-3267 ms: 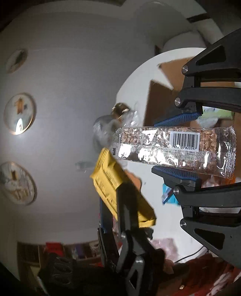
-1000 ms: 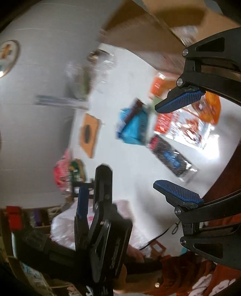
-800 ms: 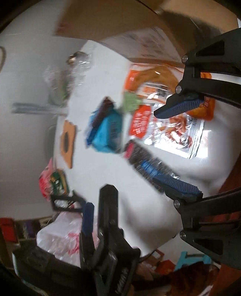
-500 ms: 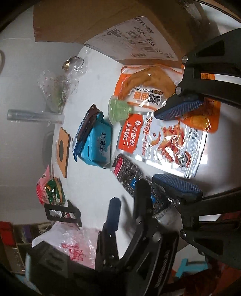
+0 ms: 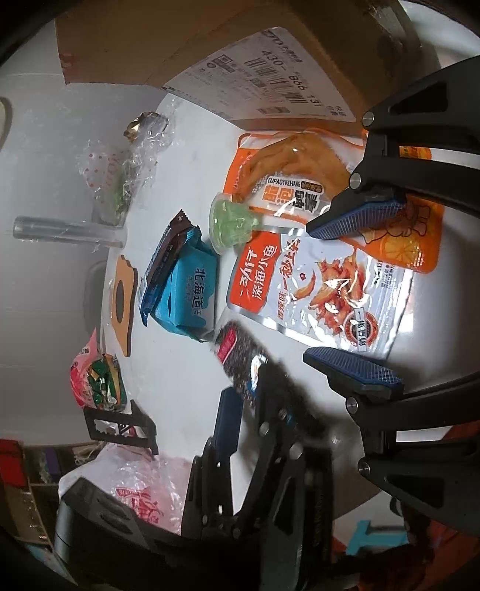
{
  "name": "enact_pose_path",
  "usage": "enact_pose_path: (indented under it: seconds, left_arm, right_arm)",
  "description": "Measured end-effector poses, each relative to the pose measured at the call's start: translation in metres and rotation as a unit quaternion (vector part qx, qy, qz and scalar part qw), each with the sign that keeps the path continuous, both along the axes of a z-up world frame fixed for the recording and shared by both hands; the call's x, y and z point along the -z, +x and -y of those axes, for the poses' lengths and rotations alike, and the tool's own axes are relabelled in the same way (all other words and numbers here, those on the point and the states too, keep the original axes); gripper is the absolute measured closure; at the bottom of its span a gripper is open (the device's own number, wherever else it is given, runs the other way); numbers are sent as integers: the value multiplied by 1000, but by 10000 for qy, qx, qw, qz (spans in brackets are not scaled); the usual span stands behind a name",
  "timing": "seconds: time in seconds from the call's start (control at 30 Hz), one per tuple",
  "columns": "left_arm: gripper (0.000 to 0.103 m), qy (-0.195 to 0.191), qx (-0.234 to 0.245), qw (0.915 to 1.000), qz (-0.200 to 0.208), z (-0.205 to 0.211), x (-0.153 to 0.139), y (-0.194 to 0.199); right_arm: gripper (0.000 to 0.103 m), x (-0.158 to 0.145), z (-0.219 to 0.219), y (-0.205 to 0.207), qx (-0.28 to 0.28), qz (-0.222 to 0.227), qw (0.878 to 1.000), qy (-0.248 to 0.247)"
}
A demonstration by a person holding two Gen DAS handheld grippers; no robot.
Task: Organize snacks
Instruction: 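Grasp the black sesame candy with the left gripper while the right grasps the orange fish pack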
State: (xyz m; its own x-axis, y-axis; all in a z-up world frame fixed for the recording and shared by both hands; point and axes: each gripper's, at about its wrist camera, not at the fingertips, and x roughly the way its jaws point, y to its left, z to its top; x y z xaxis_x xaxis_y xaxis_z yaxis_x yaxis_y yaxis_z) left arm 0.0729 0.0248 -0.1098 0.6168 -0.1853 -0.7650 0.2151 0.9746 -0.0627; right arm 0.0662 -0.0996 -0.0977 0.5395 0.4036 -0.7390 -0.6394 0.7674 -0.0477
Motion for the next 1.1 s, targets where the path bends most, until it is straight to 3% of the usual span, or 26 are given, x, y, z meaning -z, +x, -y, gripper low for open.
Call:
enact_pose_path:
  seconds: [0.2,0.27,0.33,0.37,0.53,0.73,0.97,1.1]
  left_arm:
    - [62,-9,-68,10000,-4,-19,0,0]
    - [57,40,-106,9999,17,-23,0,-1]
    - [44,89,-223,9997,50,-26,0,-2]
    - [43,74,-230,9997,74,-27,0,-4]
    - [43,-27,-124,9999,86,-22,3,-7]
    - [43,63,-130,9998,145,-22,4,-8]
    - [45,72,-171,9997,182,-33,4,-13]
    - [50,49,-131,9996,250,-34,5,-14]
  right_arm:
    - [45,1,-7,7,78,-64,9999,20]
    - [44,2,-10,9,121,13,9999,-30]
    - [44,3,-13,8,139,107,9998,-109]
    - [43,3,-15,8,159,165,9996,-141]
    - [35,3,-16,12,295,217,9992,-127]
    - [35,6,-17,17,366,55,9993,110]
    - [34,7,-34,3,-140,-43,9996,246]
    - [34,6,-36,1,59,-132,9993,340]
